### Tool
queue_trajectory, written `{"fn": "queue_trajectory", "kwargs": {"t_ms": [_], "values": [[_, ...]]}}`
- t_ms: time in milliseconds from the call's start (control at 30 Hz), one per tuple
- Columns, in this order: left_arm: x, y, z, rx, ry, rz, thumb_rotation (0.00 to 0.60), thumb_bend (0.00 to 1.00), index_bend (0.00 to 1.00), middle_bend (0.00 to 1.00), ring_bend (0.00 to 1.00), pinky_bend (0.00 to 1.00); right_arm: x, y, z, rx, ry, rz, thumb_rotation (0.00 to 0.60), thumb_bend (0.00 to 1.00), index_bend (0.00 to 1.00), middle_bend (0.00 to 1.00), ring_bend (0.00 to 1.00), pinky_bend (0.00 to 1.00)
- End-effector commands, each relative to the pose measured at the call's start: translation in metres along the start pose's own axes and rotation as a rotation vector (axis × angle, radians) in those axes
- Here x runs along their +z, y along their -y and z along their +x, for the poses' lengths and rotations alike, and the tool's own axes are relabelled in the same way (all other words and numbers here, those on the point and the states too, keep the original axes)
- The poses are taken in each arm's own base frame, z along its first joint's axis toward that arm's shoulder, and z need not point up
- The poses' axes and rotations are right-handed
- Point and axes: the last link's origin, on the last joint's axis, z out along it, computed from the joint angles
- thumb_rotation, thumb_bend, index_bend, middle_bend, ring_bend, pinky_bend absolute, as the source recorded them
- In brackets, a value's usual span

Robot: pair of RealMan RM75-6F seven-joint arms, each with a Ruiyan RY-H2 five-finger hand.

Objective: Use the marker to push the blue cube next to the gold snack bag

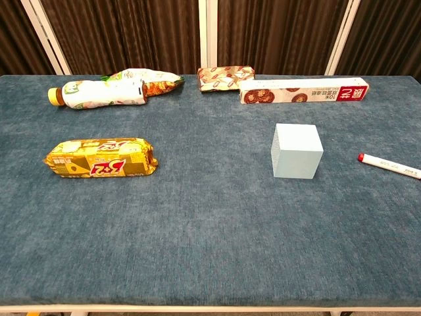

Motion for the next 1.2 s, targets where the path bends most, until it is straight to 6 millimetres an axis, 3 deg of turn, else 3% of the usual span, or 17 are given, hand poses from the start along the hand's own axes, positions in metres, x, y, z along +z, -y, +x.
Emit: {"fn": "queue_trajectory", "kwargs": {"t_ms": [33,167,367,1200], "values": [[0.000,0.000,0.000,0.000,0.000,0.000,0.600,0.02,0.17,0.10,0.03,0.18,0.008,0.012,-0.004,0.006,0.012,0.015,0.600,0.08,0.55,0.49,0.90,0.96],[0.000,0.000,0.000,0.000,0.000,0.000,0.600,0.02,0.17,0.10,0.03,0.18,0.012,0.024,-0.007,0.026,0.019,0.023,0.600,0.09,0.54,0.48,0.91,0.96],[0.000,0.000,0.000,0.000,0.000,0.000,0.600,0.02,0.17,0.10,0.03,0.18,0.014,0.028,-0.014,0.044,0.056,0.001,0.600,0.11,0.42,0.47,0.92,0.97],[0.000,0.000,0.000,0.000,0.000,0.000,0.600,0.02,0.17,0.10,0.03,0.18,0.020,0.042,-0.028,0.045,0.103,-0.076,0.600,0.15,0.45,0.50,0.92,0.97]]}}
